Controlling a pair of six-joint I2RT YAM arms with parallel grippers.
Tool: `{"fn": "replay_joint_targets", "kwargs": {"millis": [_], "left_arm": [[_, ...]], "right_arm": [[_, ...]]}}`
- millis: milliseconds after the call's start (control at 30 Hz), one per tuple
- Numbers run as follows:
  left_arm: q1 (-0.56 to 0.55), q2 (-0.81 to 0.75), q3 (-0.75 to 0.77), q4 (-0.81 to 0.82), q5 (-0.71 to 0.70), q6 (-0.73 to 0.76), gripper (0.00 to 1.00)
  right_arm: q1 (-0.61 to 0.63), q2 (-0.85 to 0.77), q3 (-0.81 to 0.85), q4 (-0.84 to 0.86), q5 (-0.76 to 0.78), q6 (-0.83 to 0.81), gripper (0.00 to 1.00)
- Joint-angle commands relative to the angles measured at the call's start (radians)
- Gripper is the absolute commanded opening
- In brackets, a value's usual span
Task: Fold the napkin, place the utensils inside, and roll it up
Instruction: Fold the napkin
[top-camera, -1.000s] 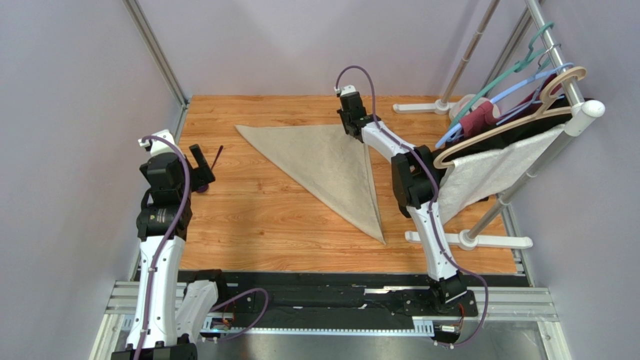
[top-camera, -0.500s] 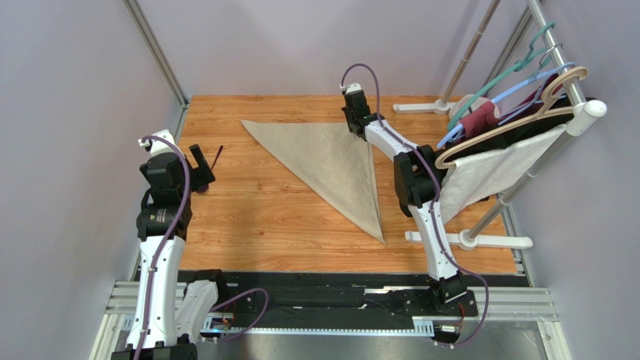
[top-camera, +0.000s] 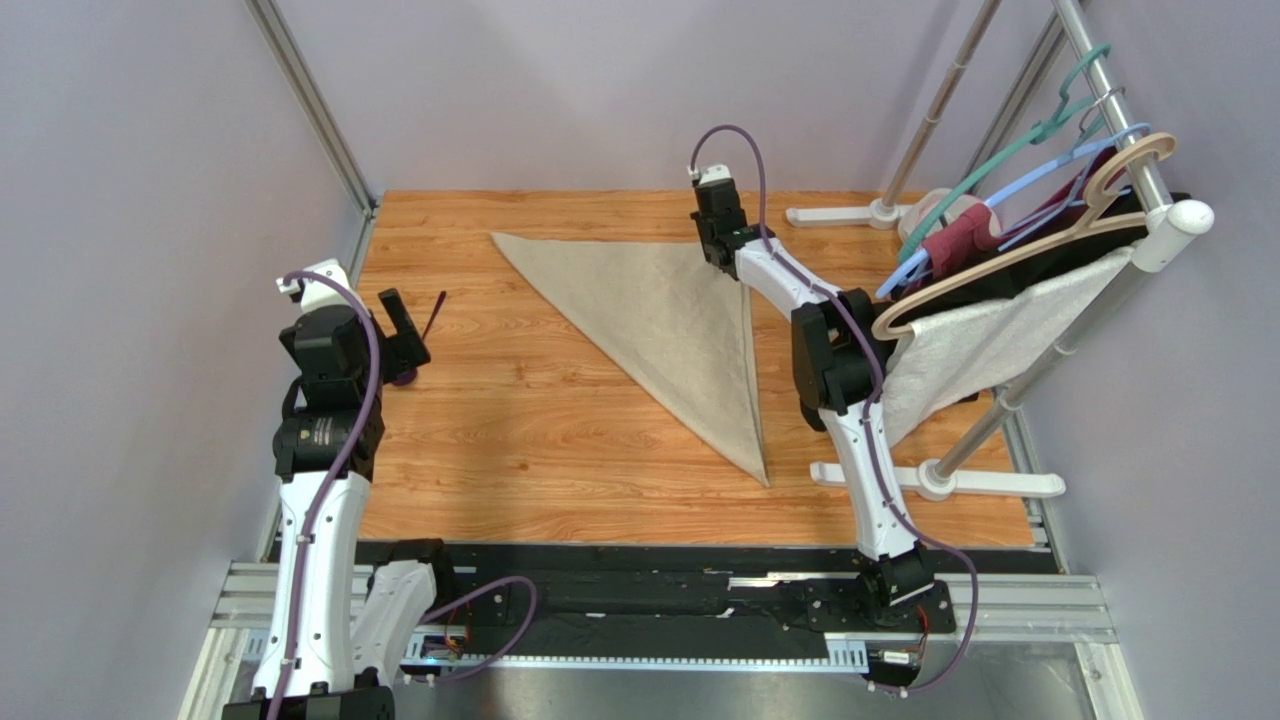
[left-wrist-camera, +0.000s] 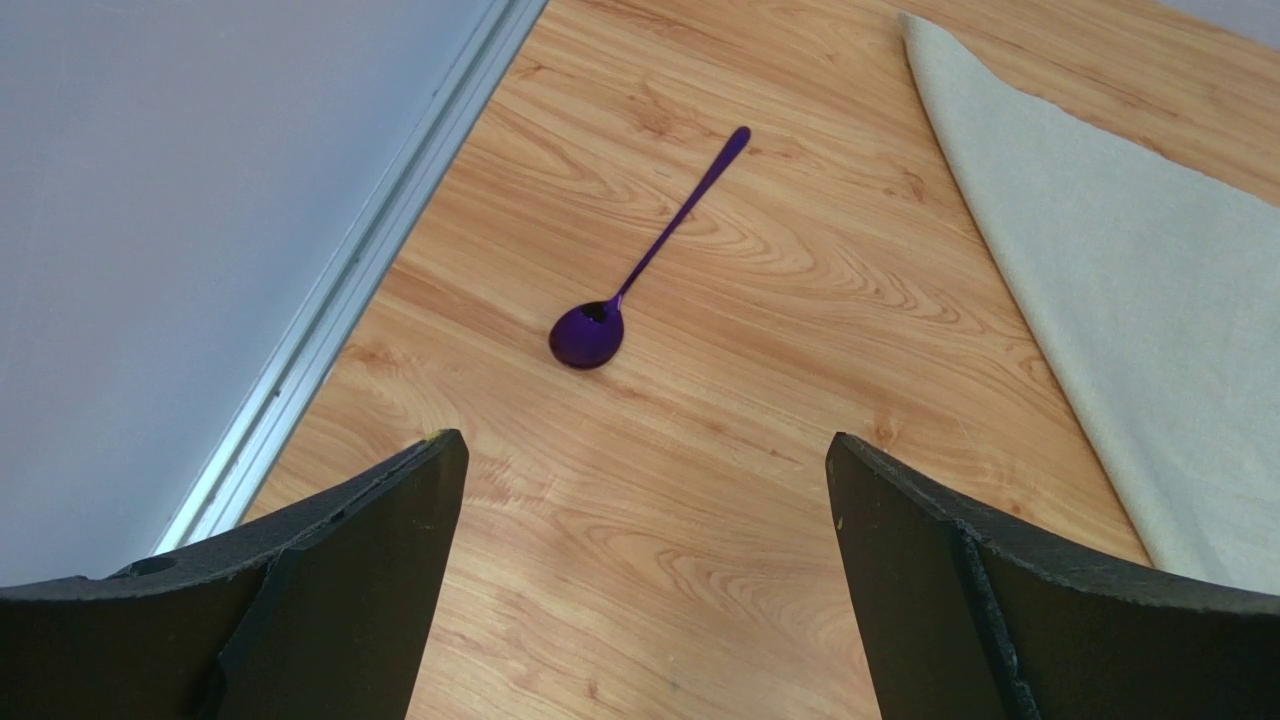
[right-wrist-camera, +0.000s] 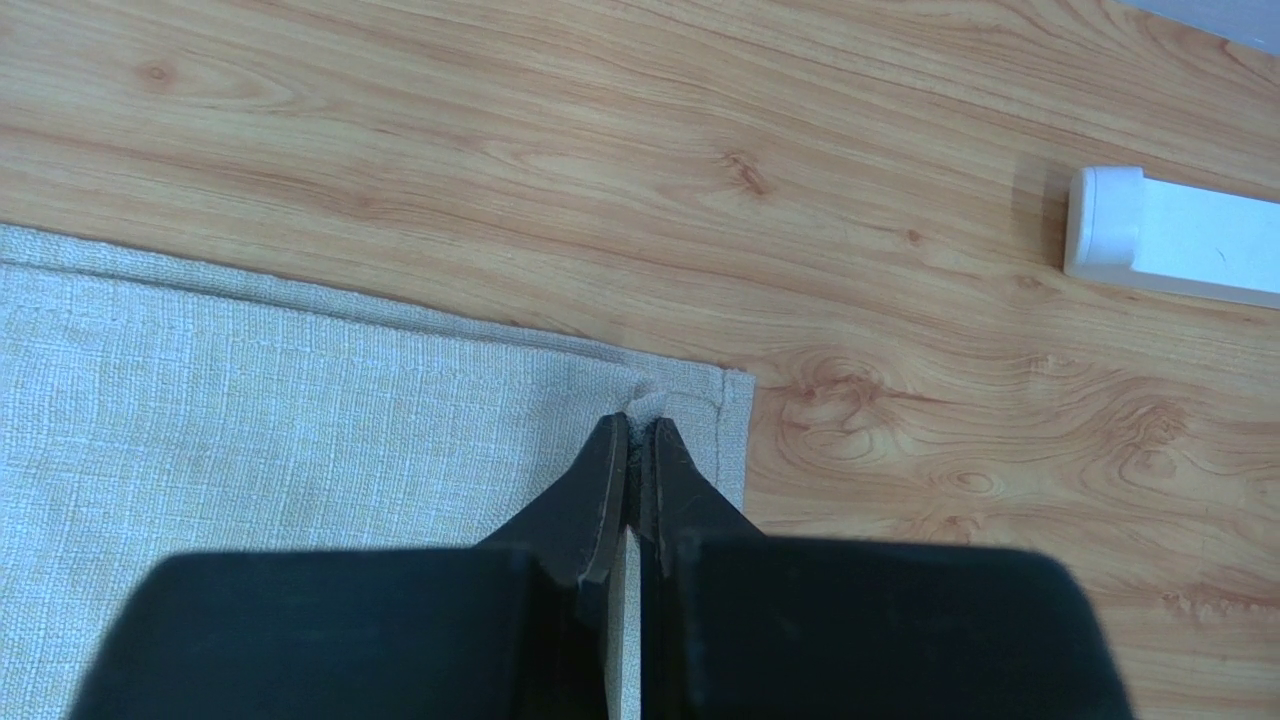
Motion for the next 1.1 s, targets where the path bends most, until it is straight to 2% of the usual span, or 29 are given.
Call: {"fn": "replay_joint_targets", "kwargs": {"millis": [0, 400, 1067], "left_arm": [[0.006, 0.001, 0.027, 0.014, 0.005, -0.001, 0.99], [0.006, 0.001, 0.029, 0.012, 0.005, -0.001, 0.99], [0.006, -0.002, 0.029, 0.012, 0.007, -0.001, 0.99]], "right_arm": [[-0.017, -0.015, 0.032, 0.032, 0.028, 0.011, 0.0], [-0.019, -0.069, -0.035, 0.047, 0.057, 0.014, 0.0], [-0.042, -0.049, 0.008, 0.029, 0.074, 0.006, 0.01]]}}
